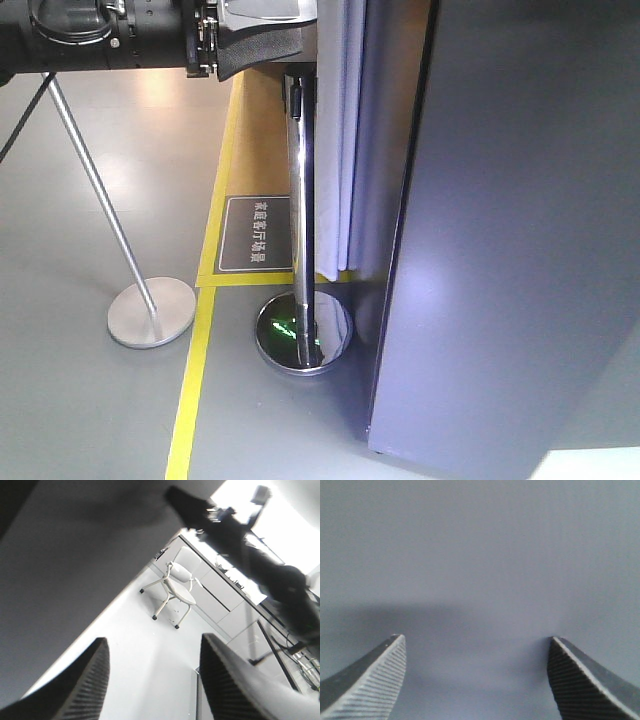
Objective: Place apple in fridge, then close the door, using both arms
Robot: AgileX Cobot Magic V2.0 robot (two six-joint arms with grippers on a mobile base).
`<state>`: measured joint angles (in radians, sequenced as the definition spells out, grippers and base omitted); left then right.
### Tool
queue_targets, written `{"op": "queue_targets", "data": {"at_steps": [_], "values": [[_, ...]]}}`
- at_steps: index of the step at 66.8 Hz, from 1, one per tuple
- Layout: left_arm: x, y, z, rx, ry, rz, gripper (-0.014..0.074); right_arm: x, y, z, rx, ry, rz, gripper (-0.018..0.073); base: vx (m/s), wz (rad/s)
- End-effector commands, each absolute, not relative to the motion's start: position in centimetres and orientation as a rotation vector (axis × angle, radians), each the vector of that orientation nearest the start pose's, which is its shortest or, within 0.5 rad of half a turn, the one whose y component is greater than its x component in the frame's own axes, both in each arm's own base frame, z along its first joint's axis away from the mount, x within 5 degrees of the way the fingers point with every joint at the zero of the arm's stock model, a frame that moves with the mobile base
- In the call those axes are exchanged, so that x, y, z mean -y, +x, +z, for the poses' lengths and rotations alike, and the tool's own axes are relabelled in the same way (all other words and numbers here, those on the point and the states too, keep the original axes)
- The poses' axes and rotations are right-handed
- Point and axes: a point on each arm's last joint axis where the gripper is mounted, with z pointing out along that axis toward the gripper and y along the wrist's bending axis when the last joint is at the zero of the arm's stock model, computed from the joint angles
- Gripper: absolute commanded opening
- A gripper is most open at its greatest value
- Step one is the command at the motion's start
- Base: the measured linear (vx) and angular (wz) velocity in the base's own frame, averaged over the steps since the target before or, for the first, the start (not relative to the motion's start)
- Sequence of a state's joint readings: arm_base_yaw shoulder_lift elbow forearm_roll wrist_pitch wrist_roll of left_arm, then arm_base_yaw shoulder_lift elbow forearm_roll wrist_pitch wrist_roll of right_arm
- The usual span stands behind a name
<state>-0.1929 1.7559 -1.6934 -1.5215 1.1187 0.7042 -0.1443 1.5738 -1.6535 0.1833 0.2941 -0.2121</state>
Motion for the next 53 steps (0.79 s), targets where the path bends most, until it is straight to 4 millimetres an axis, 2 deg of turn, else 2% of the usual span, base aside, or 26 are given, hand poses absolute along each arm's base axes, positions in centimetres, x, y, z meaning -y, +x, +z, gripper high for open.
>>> {"op": "queue_targets", "data": {"at_steps": [1,31,44,53], "values": [[14.9,33.9,45.3,-1.690,0.473,-1.629,0.0391,5.5,37.2,47.8,-1.578,0.059,-0.126,0.0572,0.00,0.00],[14.9,33.9,45.3,-1.691,0.478,-1.632,0.0391,6.6,43.2,46.0,-1.695,0.048,-0.103,0.0572,0.00,0.00],[14.9,33.9,45.3,-1.691,0.479,-1.633,0.0391,6.7,44.0,46.2,-1.720,0.038,-0.098,0.0572,0.00,0.00],[14.9,33.9,45.3,-1.691,0.479,-1.633,0.0391,6.5,43.3,46.9,-1.721,0.034,-0.096,0.0568,0.00,0.00]]}}
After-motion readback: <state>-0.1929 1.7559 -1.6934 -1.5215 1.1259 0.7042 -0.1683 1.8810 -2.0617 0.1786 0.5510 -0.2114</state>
